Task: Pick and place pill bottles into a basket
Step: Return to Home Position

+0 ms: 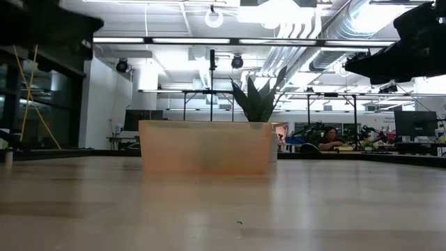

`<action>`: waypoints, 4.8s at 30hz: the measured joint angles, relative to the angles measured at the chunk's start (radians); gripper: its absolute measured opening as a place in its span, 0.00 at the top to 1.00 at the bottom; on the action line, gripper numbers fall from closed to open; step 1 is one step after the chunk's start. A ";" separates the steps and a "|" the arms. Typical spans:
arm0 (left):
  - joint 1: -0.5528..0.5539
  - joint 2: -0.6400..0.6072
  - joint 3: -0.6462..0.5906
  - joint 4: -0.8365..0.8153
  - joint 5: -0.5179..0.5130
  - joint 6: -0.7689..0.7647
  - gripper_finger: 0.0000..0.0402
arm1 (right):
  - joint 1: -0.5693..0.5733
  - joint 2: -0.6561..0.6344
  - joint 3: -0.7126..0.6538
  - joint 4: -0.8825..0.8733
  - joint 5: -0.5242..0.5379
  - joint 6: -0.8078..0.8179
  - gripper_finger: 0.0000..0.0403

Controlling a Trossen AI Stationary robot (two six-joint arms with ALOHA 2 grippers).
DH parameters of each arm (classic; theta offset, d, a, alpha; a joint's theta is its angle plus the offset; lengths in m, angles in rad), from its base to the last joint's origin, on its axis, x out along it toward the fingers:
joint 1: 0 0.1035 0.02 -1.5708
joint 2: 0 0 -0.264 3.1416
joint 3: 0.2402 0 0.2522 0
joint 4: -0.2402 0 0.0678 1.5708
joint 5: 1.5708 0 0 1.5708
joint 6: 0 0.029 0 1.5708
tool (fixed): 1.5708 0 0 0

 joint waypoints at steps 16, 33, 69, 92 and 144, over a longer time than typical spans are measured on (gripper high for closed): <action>-0.199 -0.068 -0.113 0.039 -0.230 0.112 0.88 | 0.000 0.000 0.000 0.006 -0.066 0.042 1.00; 0.068 -0.067 -0.114 0.054 -0.138 0.104 0.94 | 0.000 0.000 0.000 0.038 -0.108 0.000 0.99; 0.240 -0.072 -0.114 -0.069 0.161 -0.008 0.81 | 0.000 0.000 0.000 0.026 -0.154 0.034 0.99; 0.240 -0.072 -0.115 -0.067 0.089 -0.018 0.79 | 0.000 0.000 0.000 0.019 -0.154 0.058 1.00; 0.240 -0.071 -0.115 -0.066 0.091 -0.019 0.79 | 0.000 0.000 0.000 0.019 -0.154 0.058 1.00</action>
